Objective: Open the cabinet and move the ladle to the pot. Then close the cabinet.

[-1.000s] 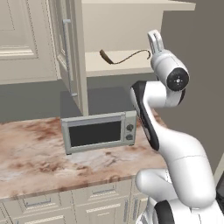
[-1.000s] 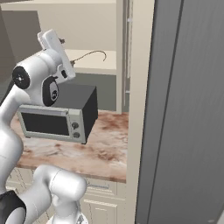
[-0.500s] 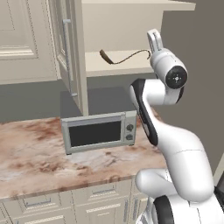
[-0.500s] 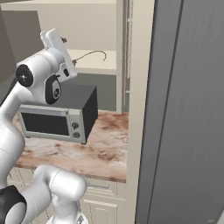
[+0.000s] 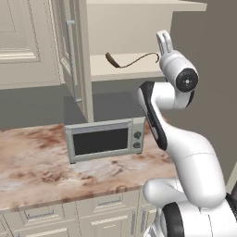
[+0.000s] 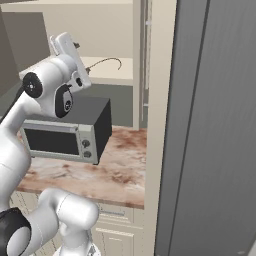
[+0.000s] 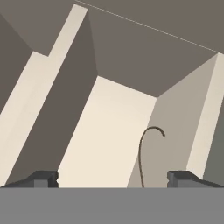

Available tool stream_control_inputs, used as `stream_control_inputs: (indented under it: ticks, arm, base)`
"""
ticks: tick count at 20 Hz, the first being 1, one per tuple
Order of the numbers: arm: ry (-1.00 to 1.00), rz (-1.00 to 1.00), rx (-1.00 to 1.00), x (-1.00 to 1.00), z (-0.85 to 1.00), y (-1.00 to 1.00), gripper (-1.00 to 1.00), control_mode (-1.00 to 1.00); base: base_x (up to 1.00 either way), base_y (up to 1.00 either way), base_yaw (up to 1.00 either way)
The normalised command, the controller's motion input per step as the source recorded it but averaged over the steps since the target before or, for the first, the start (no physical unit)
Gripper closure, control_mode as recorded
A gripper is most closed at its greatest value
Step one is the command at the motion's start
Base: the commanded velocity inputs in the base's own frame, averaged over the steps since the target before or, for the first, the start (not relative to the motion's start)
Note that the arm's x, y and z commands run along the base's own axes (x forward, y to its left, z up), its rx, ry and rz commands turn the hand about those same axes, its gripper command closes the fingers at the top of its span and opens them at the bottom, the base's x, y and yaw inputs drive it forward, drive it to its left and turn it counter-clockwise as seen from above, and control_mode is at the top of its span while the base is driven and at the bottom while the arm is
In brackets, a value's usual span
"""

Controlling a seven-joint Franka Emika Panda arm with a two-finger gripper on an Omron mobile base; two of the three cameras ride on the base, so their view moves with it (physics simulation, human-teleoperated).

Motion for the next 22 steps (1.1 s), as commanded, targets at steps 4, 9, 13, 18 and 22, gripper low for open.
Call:
stream_control_inputs:
  ticks: [4,9,13,18,22]
  arm:
    - [0.0,0.0,0.0,0.05,0.0,-0.15,-1.0,-1.0]
    - [0.01,0.0,0.01,0.06,0.0,-0.24,-1.0,-1.0]
    - [0.0,0.0,0.03,0.0,0.0,-0.04,-1.0,-1.0]
    - [-0.01,0.0,0.02,0.0,0.0,-0.03,-1.0,-1.0]
    - [0.0,-0.01,0.03,0.0,0.0,-0.12,-1.0,-1.0]
  base:
    - [0.0,0.0,0.0]
    - [0.0,0.0,0.0]
    - [0.0,0.0,0.0]
    - [0.0,0.0,0.0]
    - [0.0,0.0,0.0]
